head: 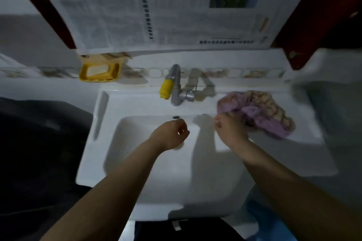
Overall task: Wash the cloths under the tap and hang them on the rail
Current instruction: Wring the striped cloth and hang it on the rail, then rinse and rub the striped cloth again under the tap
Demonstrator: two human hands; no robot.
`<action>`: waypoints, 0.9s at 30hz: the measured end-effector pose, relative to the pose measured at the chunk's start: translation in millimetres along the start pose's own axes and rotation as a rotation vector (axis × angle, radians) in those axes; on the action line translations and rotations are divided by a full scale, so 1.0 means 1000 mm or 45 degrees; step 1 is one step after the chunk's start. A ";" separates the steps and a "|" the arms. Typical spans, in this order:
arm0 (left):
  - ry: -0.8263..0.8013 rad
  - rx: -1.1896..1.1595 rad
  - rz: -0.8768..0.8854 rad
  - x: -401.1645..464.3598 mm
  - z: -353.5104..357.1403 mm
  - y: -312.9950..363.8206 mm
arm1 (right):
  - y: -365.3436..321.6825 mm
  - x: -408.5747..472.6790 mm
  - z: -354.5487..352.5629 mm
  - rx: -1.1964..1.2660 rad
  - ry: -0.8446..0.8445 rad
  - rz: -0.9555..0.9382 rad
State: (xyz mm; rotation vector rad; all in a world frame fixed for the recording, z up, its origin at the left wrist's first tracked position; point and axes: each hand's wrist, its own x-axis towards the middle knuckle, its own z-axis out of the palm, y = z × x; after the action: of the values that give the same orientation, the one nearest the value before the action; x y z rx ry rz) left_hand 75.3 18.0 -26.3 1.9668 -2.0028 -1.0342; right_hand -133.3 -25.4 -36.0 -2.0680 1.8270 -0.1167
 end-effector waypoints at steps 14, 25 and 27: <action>-0.034 -0.186 -0.056 0.029 0.048 0.053 | 0.124 0.076 -0.040 0.162 0.035 0.598; 0.039 -0.815 -0.168 0.031 0.027 0.079 | 0.082 0.035 -0.101 1.070 0.874 0.262; -0.055 -1.082 -0.155 0.027 0.019 0.085 | 0.053 0.013 -0.111 1.254 0.821 0.047</action>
State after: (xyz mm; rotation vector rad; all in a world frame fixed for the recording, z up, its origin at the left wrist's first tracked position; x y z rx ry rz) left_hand -8.7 -8.2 -2.5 1.5823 -1.1337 -1.6071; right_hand -215.0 -66.9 46.6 -1.3257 1.5680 -1.4759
